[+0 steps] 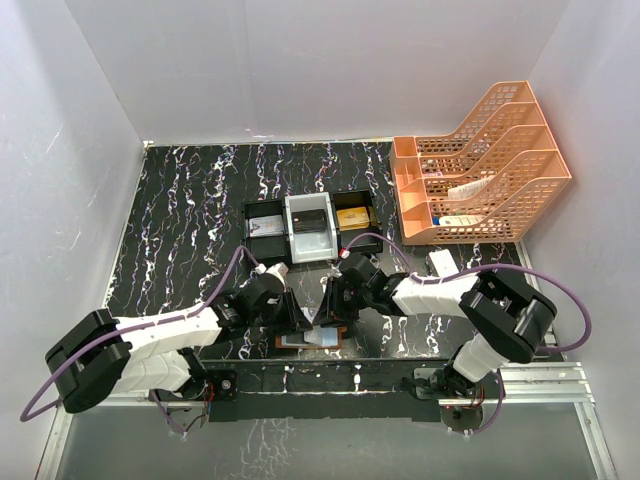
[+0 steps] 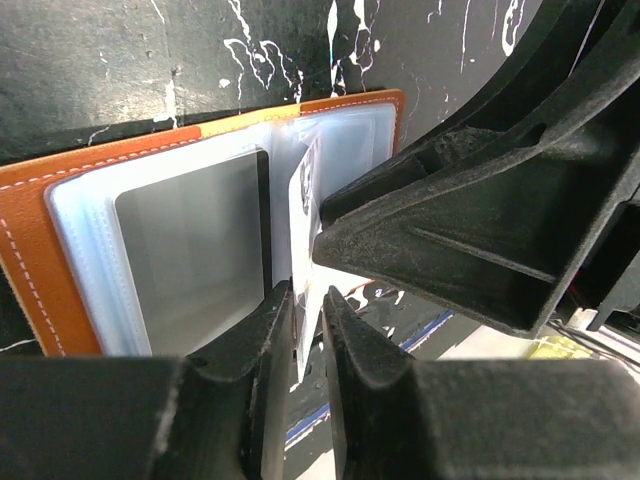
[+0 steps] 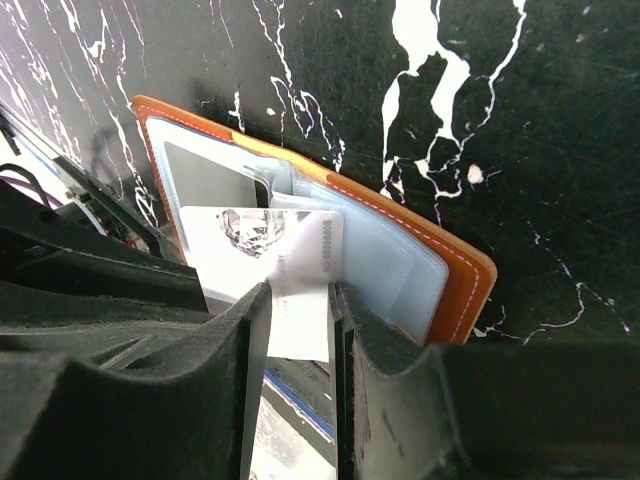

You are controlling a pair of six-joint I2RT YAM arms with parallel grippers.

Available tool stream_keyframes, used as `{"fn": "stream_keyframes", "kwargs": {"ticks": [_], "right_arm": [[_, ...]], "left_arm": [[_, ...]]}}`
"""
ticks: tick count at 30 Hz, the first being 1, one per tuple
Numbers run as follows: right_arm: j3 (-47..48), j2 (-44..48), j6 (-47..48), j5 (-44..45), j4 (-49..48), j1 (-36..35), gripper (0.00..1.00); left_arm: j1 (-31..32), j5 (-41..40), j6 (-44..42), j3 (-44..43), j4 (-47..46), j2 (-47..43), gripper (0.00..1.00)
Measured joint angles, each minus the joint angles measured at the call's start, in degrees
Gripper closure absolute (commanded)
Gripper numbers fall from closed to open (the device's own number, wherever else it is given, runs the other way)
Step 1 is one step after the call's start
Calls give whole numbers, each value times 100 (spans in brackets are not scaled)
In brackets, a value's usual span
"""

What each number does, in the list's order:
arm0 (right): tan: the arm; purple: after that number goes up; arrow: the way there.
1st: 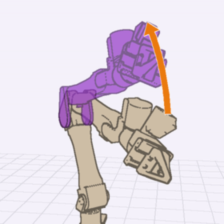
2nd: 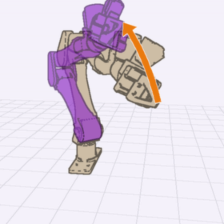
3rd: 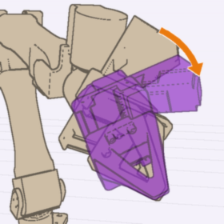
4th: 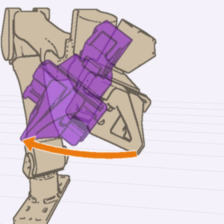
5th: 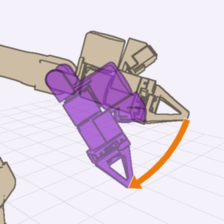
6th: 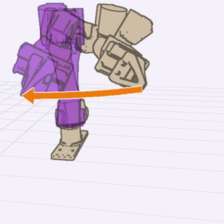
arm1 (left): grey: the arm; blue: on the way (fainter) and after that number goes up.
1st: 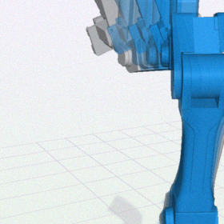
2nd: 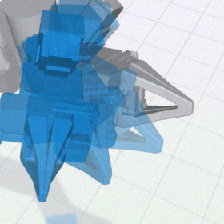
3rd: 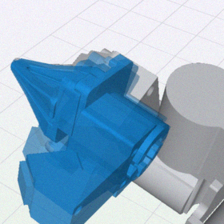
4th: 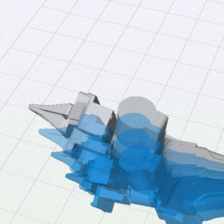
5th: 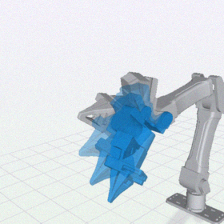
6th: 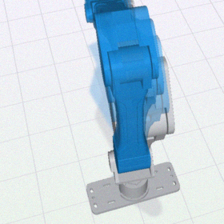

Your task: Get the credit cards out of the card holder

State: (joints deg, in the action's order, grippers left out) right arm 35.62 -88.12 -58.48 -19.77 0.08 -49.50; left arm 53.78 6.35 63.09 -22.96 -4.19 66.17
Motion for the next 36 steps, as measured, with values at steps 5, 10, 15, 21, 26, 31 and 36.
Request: {"fn": "stream_keyframes", "kwargs": {"ticks": [5, 10, 15, 21, 26, 31, 36], "right_arm": [[-28, 31, -31, 44, -31, 0, 71], [-28, 90, 26, 142, 20, 4, 68], [-24, 334, 282, 295, 245, 39, 62], [-13, 929, 461, 463, 343, 55, 35], [-13, 1596, 496, 704, 337, 55, 16], [-42, 2223, 345, 1147, 221, 57, 14], [-435, 2830, 267, 1554, -232, 68, 2]], "left_arm": [[0, 50, 17, 0, -90, 101, 100], [0, -188, 48, -114, 378, -101, 100], [0, -568, 42, -181, 1014, -754, 100], [-90, -890, -282, -372, 1759, -1333, 100], [-688, -535, -916, -691, 2017, -1364, 100], [-1676, 219, -1246, -678, 2004, -1759, 100], [-2540, 1054, -1360, -507, 1832, -2227, 100]]}}
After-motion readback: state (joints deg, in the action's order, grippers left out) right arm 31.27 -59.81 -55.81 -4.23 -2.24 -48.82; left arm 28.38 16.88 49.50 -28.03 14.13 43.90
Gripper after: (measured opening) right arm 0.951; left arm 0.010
